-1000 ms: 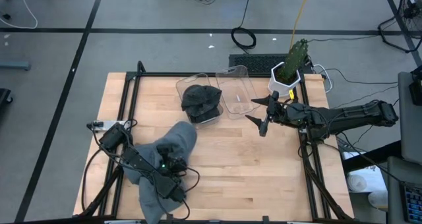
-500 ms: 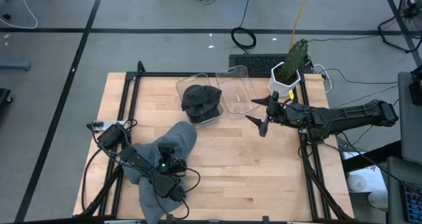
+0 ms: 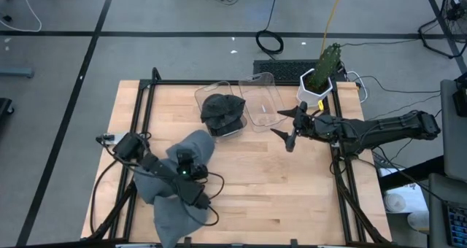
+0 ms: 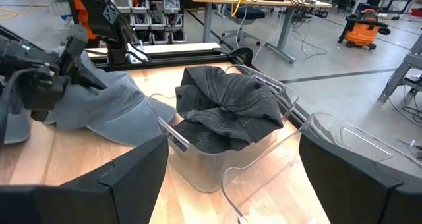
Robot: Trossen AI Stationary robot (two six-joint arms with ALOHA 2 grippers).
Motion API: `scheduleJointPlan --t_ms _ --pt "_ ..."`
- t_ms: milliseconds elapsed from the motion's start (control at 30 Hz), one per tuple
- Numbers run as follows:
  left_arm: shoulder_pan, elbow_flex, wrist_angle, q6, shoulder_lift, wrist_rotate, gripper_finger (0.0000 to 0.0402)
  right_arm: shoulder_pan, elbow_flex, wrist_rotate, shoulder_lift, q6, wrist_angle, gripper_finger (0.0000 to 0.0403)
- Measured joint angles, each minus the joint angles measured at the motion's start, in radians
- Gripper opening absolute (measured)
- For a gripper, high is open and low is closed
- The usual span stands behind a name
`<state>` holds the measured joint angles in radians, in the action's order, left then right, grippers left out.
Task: Pick & Place hat
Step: Put the top gray cap into the right transparent bin
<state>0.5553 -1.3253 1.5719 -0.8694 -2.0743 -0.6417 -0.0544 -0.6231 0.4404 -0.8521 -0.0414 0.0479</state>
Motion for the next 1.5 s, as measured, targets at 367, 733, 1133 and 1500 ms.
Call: scheduleJointPlan --t_ms 367,733,1133,1500 --pt "0.047 -0.187 0.001 0.164 0.138 -0.116 0.0004 0.0 0.0 0.0 -0.002 -0.026 0.0 0.0329" --pt "0.078 -0.391 -0.002 0.283 0.296 -0.516 0.0002 0.0 0.0 -0.008 -0.006 0.024 0.017 0.0329" --pt "-0.011 -0.396 -0.087 0.372 0.398 -0.794 0.0001 -0.001 0.0 -0.207 -0.11 0.386 0.156 0.0329" --pt "-0.083 -0.396 -0.577 0.839 0.408 -0.733 0.0001 -0.003 0.0 -0.148 -0.367 0.828 0.658 0.0329"
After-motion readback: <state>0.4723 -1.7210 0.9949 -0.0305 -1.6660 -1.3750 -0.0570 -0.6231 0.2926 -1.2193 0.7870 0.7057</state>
